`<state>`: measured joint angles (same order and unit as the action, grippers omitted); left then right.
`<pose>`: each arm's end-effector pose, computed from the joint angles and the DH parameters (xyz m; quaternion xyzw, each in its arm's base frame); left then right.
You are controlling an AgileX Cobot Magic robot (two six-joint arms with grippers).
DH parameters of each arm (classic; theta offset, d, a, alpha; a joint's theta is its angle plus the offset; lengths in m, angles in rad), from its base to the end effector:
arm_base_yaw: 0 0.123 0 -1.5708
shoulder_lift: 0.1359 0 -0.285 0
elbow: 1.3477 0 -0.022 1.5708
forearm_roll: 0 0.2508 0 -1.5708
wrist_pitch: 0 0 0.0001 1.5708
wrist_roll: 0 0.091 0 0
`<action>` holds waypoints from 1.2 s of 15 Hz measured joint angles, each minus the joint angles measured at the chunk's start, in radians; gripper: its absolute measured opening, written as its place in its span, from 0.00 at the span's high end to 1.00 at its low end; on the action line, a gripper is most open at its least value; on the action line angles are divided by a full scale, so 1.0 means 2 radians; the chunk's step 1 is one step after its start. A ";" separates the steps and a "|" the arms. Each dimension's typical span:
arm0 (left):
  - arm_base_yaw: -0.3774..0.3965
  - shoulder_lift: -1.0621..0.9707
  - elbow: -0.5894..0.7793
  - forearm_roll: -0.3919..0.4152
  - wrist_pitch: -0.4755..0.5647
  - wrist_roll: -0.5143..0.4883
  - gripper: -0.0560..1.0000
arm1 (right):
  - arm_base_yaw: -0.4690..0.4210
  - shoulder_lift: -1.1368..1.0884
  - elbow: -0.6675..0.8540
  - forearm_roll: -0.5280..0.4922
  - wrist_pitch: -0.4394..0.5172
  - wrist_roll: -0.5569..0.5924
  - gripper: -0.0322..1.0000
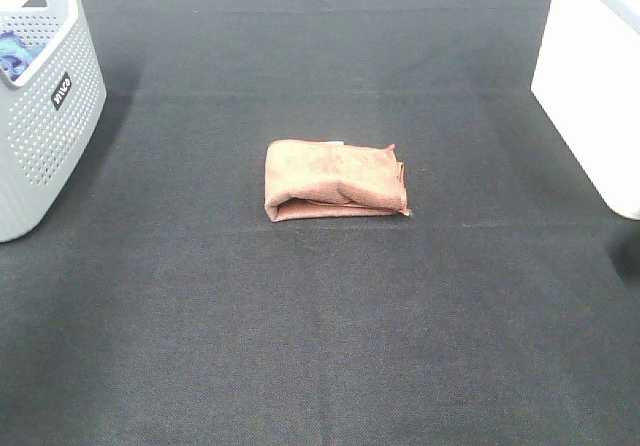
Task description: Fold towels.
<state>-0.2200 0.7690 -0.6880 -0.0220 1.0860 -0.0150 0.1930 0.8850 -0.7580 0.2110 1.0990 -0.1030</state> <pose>0.1142 -0.0274 0.2904 0.0967 0.9651 -0.0391 0.2401 0.1347 0.0436 0.2971 -0.1169 0.9646 0.1114 0.2083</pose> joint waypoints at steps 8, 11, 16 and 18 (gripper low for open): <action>0.000 -0.220 0.092 -0.003 -0.013 0.063 0.38 | 0.000 -0.249 0.118 -0.041 -0.010 0.000 0.23; 0.000 -0.220 0.092 -0.012 -0.014 0.081 0.38 | 0.000 -0.255 0.124 -0.050 -0.017 0.000 0.23; 0.000 -0.220 0.092 -0.015 -0.014 0.081 0.38 | 0.000 -0.255 0.124 -0.050 -0.017 0.000 0.23; 0.000 -0.220 0.092 -0.015 -0.014 0.081 0.38 | 0.000 -0.255 0.124 -0.050 -0.017 0.000 0.23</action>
<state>-0.2200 0.3280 -0.5050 -0.0530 1.0580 0.1470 0.1930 0.3750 -0.5110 0.1110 1.0650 -0.1040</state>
